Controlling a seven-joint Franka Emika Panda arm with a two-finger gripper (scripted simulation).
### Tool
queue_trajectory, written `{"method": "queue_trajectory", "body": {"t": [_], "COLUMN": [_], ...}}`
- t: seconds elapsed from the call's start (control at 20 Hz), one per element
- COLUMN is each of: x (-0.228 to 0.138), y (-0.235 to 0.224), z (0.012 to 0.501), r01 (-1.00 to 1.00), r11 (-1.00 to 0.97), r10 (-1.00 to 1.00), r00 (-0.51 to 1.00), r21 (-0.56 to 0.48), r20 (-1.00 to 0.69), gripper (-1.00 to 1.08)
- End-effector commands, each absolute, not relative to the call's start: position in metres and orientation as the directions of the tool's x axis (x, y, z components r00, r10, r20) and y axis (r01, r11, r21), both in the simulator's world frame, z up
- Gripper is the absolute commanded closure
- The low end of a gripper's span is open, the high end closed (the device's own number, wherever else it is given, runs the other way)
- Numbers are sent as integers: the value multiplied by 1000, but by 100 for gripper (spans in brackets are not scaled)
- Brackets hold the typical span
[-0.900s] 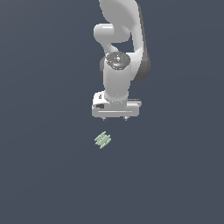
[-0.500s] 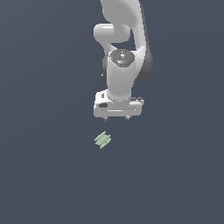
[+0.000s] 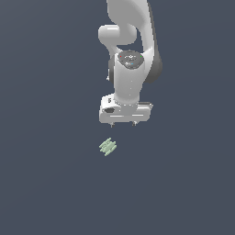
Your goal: Pick up the object and move it to a goal position.
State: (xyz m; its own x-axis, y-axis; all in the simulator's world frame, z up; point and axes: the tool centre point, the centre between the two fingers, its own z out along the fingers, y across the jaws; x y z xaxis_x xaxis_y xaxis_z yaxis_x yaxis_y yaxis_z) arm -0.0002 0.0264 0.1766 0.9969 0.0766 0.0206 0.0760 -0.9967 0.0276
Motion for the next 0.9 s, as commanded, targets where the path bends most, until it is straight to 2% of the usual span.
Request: {"method": "queue_trajectory", "body": {"t": [0.0,0.4,0.85], "x": [1,9,23], "y": [24,13,-12], "z": [174,160,132], "r01": [53,-103,-389], "r11": [-998,-995,-921], "r10": [53,-103,-389], "r00": [998,995,921], "r21": [25,13,0], "r20": [20,17,7], "gripper": [-92,-92,-92]}}
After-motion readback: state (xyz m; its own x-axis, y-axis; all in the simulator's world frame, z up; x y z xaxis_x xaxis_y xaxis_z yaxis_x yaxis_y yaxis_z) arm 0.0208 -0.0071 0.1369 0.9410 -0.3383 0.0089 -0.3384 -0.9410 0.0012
